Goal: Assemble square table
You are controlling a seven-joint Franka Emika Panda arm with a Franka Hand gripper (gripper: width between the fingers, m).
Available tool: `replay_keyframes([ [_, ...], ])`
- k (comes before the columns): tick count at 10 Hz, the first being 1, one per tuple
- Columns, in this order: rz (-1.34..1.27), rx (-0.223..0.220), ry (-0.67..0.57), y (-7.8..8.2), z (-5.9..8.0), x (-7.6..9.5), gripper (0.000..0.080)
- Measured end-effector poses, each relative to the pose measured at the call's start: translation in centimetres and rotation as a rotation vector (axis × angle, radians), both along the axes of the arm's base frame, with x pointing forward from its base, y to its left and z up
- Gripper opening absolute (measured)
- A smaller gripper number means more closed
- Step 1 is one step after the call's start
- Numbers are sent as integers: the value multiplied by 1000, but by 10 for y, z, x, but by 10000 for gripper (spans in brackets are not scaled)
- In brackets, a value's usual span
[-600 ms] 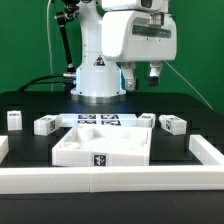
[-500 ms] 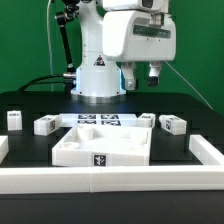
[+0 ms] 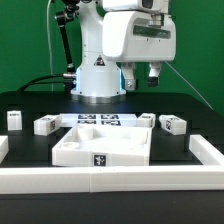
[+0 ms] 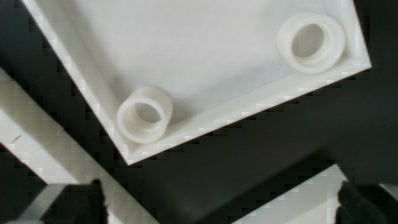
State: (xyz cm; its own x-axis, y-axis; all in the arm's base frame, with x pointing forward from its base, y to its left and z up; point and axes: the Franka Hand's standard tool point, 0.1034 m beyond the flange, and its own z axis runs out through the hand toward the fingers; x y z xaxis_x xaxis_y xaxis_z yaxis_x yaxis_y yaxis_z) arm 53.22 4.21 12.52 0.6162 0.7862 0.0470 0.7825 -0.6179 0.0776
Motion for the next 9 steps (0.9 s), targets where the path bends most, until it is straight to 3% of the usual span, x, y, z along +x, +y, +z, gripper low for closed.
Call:
replay_keyframes([
  [4,232,-31,33,-11,-15,-8,650],
  [8,479,-49,41,-13,-17,-9,650],
  [9,505,-46,54,-15,-24,-14,650],
])
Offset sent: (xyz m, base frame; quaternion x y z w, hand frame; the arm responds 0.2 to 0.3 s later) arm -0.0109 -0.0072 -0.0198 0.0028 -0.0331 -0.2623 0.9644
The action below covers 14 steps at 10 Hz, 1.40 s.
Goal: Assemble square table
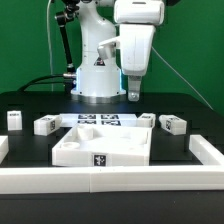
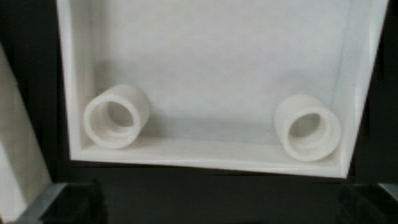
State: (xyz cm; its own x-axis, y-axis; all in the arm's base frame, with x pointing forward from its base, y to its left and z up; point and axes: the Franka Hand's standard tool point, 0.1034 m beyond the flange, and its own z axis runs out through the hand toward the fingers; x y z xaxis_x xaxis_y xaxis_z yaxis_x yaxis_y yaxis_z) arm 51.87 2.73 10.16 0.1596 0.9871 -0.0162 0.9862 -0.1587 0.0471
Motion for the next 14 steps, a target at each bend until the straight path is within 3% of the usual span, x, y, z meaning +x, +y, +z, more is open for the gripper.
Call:
replay_keyframes([
  [3,-11,5,18,-4,-18,-16,650],
  [6,-22,16,54,-10,-53,-36,650],
  [8,-33,19,78,-16,-67,-42,650],
  [14,-43,25,114,-17,-91,-54,650],
])
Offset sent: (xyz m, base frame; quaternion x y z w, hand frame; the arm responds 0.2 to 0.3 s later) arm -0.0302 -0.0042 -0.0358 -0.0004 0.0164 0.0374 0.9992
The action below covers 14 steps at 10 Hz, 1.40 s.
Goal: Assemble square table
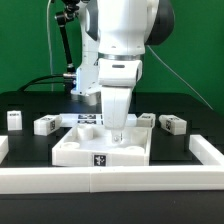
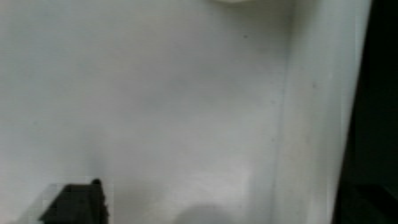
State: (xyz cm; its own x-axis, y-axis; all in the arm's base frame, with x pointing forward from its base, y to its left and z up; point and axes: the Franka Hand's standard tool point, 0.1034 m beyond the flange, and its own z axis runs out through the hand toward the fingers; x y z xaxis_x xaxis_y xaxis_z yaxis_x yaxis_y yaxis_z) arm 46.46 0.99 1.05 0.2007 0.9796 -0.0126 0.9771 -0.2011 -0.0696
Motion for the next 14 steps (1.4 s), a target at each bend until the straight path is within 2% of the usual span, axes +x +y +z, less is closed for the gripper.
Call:
replay_keyframes([
  [3,-6,0,7,1,-4,-2,650],
  [5,-10,0,8,3,-4,-3,382],
  [6,-11,0,9,2,-4,-3,382],
  [7,-11,0,10,2,-4,-3,246],
  [8,-11,0,10,2,-4,-4,74],
  [14,-12,0,5,2,-4,-2,60],
])
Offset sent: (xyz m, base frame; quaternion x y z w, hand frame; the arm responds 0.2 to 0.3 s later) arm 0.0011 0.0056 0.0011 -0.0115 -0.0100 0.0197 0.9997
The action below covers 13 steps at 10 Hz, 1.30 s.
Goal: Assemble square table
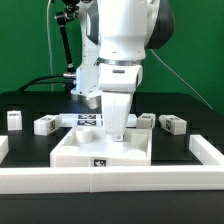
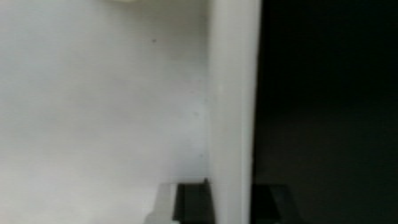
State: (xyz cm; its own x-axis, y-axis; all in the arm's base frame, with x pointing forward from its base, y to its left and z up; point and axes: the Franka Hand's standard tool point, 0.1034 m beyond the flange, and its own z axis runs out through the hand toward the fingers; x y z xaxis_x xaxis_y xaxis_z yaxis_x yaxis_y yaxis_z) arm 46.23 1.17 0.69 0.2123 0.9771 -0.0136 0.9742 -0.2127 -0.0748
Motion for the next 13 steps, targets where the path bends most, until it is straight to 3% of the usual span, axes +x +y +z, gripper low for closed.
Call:
replay_keyframes([
  [5,130,2,-13,-1,5,13,60],
  [10,130,4,-12,3,4,12,60],
  [13,173,29,-20,34,1,22,60],
])
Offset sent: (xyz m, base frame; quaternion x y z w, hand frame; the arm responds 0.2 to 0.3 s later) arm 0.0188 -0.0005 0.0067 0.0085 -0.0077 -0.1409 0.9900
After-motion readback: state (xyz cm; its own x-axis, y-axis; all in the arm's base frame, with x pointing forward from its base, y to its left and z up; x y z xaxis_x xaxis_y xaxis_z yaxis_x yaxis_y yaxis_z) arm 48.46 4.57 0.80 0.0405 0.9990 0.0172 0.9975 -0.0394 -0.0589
